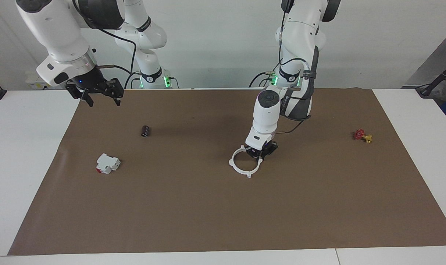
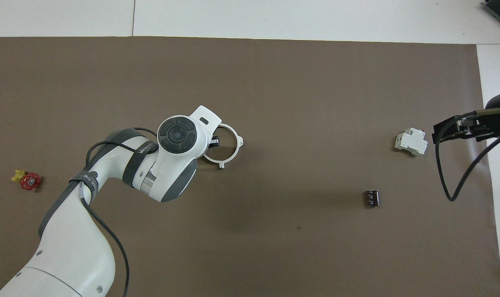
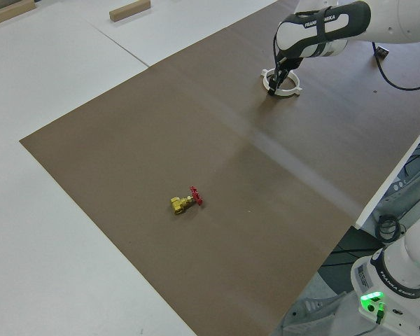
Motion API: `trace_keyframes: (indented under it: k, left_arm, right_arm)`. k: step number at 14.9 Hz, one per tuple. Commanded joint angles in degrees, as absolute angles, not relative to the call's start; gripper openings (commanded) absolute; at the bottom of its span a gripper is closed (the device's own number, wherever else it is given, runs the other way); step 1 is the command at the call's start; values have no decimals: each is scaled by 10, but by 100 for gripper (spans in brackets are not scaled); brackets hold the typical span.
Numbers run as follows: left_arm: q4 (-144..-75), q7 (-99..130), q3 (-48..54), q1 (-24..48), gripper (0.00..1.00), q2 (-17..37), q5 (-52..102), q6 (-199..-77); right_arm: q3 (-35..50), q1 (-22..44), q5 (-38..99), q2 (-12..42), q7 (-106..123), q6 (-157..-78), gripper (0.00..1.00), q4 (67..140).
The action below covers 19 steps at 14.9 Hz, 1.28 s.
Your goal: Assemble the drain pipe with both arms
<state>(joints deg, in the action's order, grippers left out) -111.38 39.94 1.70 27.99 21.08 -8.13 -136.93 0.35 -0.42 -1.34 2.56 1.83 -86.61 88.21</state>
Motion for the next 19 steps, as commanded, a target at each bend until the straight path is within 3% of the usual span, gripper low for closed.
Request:
trace_keyframes:
  k: [1,7,8,9,10,12,19]
  left_arm:
    - [-1141,409,11,294,0,205,-95,-1379]
    - [-1137,410,11,293,0,206,-94,-1385]
    - [-1134,408,11,291,33,207,-94,-1386]
    - [-1134,403,11,290,94,208,-94,-1395]
    - [-1134,401,11,291,100,208,-94,-1398]
    - [-1134,402,11,290,100,202,-94,-1394]
    - [-1134,354,12,222,100,96,-94,-1349]
  right_arm:
    - [9,-18,-4,8,36,-887,93,908]
    - [9,-18,-4,8,35,-886,99,907]
    - [9,-18,-4,8,35,-886,99,907]
    - [9,-18,-4,8,34,-886,99,906]
    - [9,-18,-4,9,33,-886,99,906]
    - [9,-18,-4,9,33,-886,99,906]
    - [9,-18,-4,9,33,-886,99,904]
